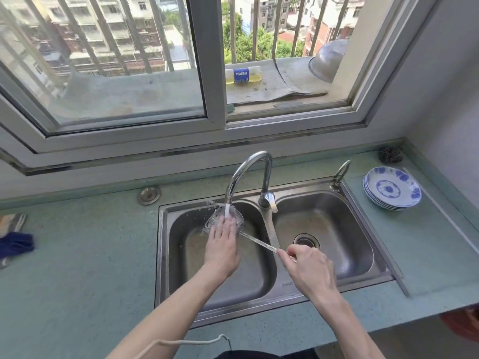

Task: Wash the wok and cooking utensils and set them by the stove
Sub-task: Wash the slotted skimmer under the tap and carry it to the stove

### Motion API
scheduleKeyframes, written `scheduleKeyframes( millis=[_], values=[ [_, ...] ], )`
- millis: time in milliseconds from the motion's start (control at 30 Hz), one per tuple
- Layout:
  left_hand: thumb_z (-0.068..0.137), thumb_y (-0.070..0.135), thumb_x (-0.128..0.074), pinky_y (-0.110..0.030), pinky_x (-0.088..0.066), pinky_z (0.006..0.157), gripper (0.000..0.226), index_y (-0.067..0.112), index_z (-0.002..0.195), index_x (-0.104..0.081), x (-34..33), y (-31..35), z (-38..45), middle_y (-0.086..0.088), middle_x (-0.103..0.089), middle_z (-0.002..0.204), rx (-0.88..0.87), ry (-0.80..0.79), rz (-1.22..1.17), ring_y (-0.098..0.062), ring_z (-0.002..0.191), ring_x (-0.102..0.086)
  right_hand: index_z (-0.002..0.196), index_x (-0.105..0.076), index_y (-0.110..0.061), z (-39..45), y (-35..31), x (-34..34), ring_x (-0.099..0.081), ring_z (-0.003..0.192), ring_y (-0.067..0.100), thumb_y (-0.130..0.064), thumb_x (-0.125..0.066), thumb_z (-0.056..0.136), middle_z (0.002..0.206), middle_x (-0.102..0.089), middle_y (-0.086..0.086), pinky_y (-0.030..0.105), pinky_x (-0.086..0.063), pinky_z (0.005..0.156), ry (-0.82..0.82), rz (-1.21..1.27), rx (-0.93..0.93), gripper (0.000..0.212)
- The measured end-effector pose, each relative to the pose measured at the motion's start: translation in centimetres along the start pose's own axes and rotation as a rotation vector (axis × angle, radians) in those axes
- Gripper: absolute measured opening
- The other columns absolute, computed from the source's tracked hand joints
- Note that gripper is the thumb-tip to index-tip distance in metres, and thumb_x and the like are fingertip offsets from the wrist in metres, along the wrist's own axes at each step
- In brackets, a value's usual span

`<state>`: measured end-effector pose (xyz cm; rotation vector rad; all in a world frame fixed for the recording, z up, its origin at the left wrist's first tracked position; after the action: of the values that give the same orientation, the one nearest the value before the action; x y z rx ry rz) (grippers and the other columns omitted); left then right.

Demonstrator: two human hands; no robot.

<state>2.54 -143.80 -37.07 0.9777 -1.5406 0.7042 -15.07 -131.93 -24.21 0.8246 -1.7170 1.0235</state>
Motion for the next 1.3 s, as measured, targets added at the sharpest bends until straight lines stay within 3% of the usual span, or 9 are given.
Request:
scheduleKeyframes(
  millis=[167, 367, 467, 600, 733, 833, 1033, 1167, 1300],
  values=[
    [0.088, 0.043, -0.057, -0.04, -0.017, 0.126, 0.093, 0.006, 0.16, -0.011, -2.0, 2.3, -0.9, -0.014, -0.013, 0.168, 0.07, -0.053, -0.387, -0.027, 0.155, -0.013, 0.09, -0.067, -0.024, 0.0, -0.8, -0.8, -0.071, 0.096, 0.028, -0.061, -0.041, 0.102, 0.093, -0.075, 0.001, 0.034, -0.04, 0.068, 0.017, -0.073, 0.002, 0.047],
    [0.093, 0.031, -0.053, -0.044, -0.009, 0.127, 0.089, 0.015, 0.162, 0.001, -1.9, -1.6, -0.9, -0.004, -0.001, 0.17, -0.112, -0.031, 0.014, -0.024, 0.157, -0.002, 0.08, -0.062, -0.022, 0.2, -0.3, -2.3, -0.069, 0.093, 0.032, -0.06, -0.044, 0.101, 0.086, -0.073, 0.004, 0.034, -0.038, 0.065, -0.017, 0.015, -0.009, 0.048],
    [0.09, 0.022, -0.058, -0.045, -0.006, 0.127, 0.096, 0.016, 0.161, 0.006, -1.5, -3.3, -0.7, -0.003, 0.006, 0.17, -0.1, -0.03, 0.115, -0.021, 0.157, 0.002, 0.073, -0.055, -0.022, 0.3, -0.5, -2.6, -0.068, 0.091, 0.035, -0.06, -0.046, 0.101, 0.082, -0.072, 0.005, 0.034, -0.04, 0.065, -0.019, 0.079, -0.007, 0.048],
    [0.088, 0.028, -0.056, -0.043, -0.009, 0.127, 0.093, 0.009, 0.161, -0.002, -1.1, -1.9, -0.7, -0.011, 0.005, 0.169, 0.073, -0.024, -0.11, -0.025, 0.157, 0.001, 0.067, -0.05, -0.023, 0.4, -1.4, -2.3, -0.068, 0.087, 0.034, -0.06, -0.048, 0.1, 0.077, -0.071, 0.003, 0.035, -0.041, 0.064, 0.006, 0.099, 0.022, 0.05],
    [0.084, 0.034, -0.06, -0.038, -0.019, 0.125, 0.092, 0.008, 0.159, -0.013, -1.6, 0.3, -1.0, -0.01, -0.019, 0.166, 0.048, 0.032, -0.411, -0.023, 0.155, -0.015, 0.071, -0.058, -0.022, 0.7, -1.4, -1.6, -0.069, 0.088, 0.032, -0.059, -0.048, 0.1, 0.079, -0.072, 0.003, 0.035, -0.04, 0.063, 0.039, 0.057, 0.027, 0.048],
    [0.087, 0.028, -0.057, -0.038, -0.015, 0.126, 0.086, 0.013, 0.16, -0.016, -1.2, -0.2, -0.9, -0.005, -0.019, 0.168, -0.08, 0.056, -0.299, -0.023, 0.155, -0.015, 0.073, -0.062, -0.02, 0.7, -0.7, -1.6, -0.067, 0.086, 0.031, -0.058, -0.049, 0.1, 0.076, -0.07, 0.0, 0.035, -0.041, 0.064, 0.024, 0.065, 0.024, 0.049],
    [0.086, 0.011, -0.056, -0.047, -0.004, 0.126, 0.101, 0.021, 0.161, 0.012, 0.3, -2.7, 0.0, 0.0, 0.009, 0.17, -0.094, 0.086, 0.095, -0.02, 0.157, 0.007, 0.071, -0.064, -0.021, 0.1, -0.3, -1.6, -0.061, 0.076, 0.027, -0.059, -0.051, 0.098, 0.065, -0.063, -0.003, 0.036, -0.046, 0.064, 0.021, 0.186, 0.029, 0.049],
    [0.09, 0.023, -0.054, -0.054, -0.007, 0.124, 0.097, 0.01, 0.16, 0.012, 0.8, -1.2, -0.1, -0.009, 0.013, 0.169, 0.072, 0.092, 0.031, -0.029, 0.156, 0.011, 0.072, -0.069, -0.022, -0.3, -0.6, -1.4, -0.061, 0.074, 0.025, -0.057, -0.053, 0.098, 0.064, -0.064, -0.005, 0.034, -0.041, 0.061, 0.03, 0.224, 0.029, 0.046],
    [0.088, 0.032, -0.058, -0.042, -0.006, 0.127, 0.096, 0.009, 0.161, 0.0, 0.5, 0.3, -0.6, -0.009, 0.001, 0.17, 0.138, 0.124, -0.305, -0.027, 0.157, 0.005, 0.072, -0.069, -0.019, -0.4, -1.3, -1.7, -0.062, 0.074, 0.027, -0.054, -0.053, 0.098, 0.063, -0.065, -0.003, 0.034, -0.039, 0.06, 0.026, 0.213, 0.022, 0.047]
  ],
)
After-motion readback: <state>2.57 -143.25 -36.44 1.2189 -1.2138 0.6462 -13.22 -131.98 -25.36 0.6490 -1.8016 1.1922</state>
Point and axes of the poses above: each hand's wrist, its own z-axis towards the middle knuckle, its own x-axis out of the back of the hand, y = z × x, the point moved 10 cm from there along z, towards the middle knuckle
